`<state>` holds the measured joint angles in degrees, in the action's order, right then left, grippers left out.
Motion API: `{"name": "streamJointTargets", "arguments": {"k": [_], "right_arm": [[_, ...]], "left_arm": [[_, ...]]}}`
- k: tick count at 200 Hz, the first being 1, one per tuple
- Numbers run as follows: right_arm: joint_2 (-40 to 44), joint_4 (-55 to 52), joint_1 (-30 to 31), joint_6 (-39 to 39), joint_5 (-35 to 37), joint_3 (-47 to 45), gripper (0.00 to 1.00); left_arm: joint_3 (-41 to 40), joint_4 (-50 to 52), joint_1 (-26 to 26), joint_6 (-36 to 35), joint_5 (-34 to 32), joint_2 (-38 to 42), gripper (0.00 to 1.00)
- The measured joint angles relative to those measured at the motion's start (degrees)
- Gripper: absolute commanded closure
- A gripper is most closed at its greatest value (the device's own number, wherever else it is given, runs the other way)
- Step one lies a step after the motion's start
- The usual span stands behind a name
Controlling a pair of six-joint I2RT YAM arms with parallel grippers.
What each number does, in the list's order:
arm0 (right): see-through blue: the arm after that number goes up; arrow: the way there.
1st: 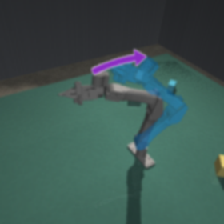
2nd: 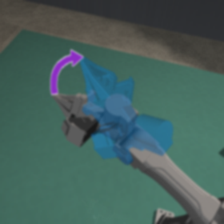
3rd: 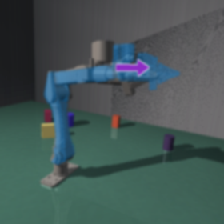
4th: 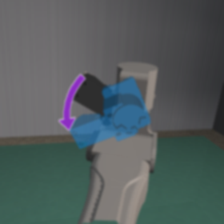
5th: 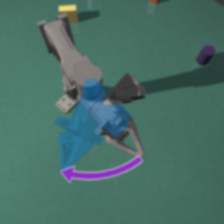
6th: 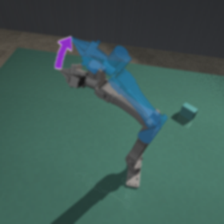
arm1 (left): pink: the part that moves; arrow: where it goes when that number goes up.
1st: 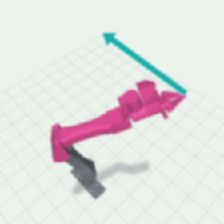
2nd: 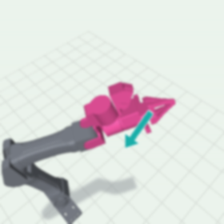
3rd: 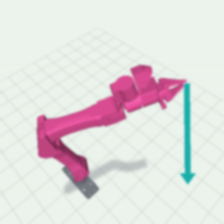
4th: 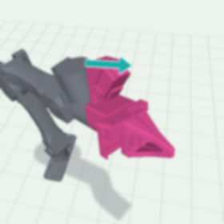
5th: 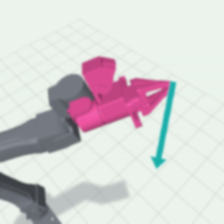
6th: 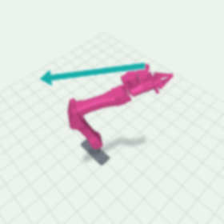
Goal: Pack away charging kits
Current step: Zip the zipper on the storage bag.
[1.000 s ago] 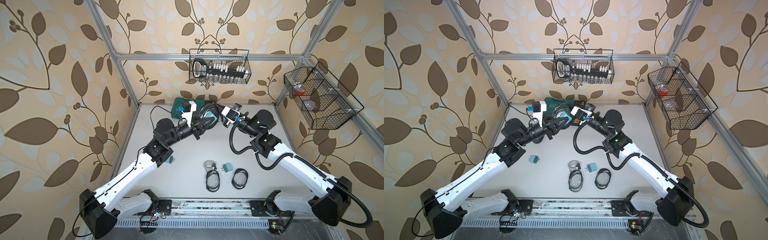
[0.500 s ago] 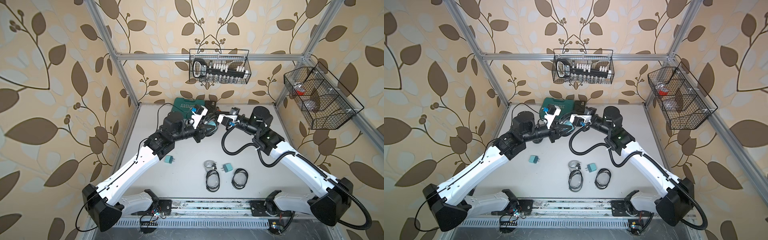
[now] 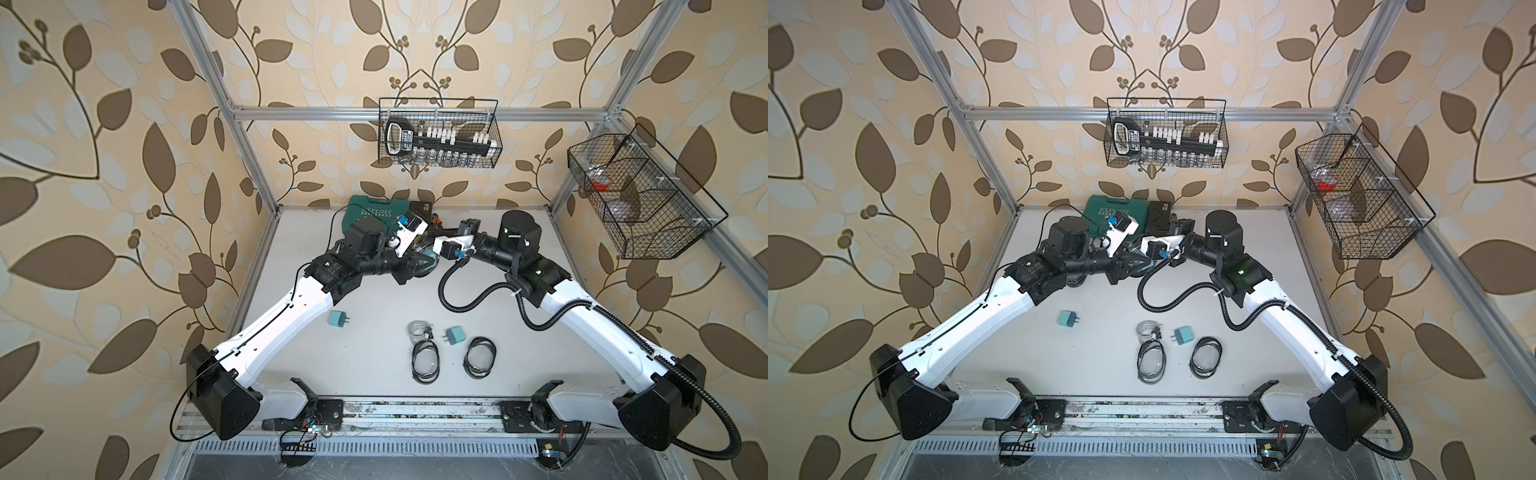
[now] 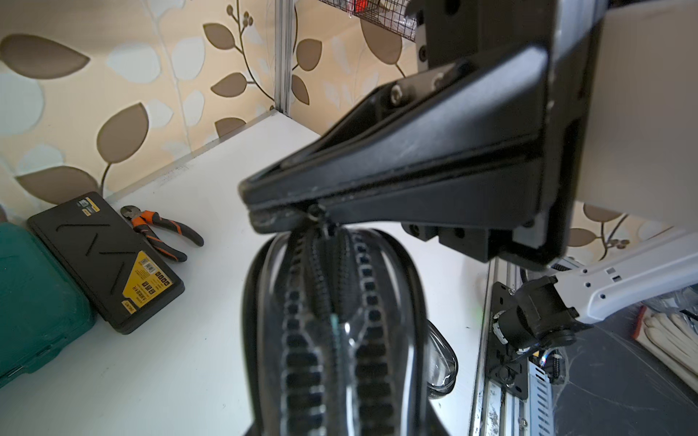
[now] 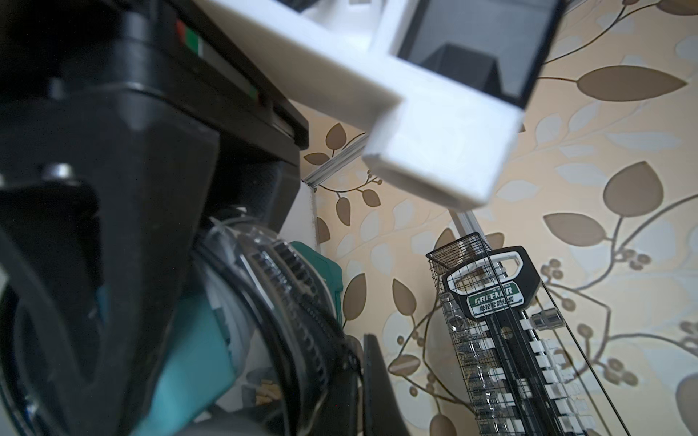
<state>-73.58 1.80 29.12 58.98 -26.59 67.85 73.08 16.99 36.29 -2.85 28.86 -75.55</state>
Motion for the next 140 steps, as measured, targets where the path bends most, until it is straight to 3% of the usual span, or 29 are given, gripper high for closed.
{"name": "streamJointTargets", "arguments": {"k": [140], "right_arm": [[0.07, -1.62, -0.76, 6.80, 0.61, -3.13, 1.00]], "left_arm": [[5.44, 5.88, 0.00, -1.40, 1.84, -8.59, 1.00]]}}
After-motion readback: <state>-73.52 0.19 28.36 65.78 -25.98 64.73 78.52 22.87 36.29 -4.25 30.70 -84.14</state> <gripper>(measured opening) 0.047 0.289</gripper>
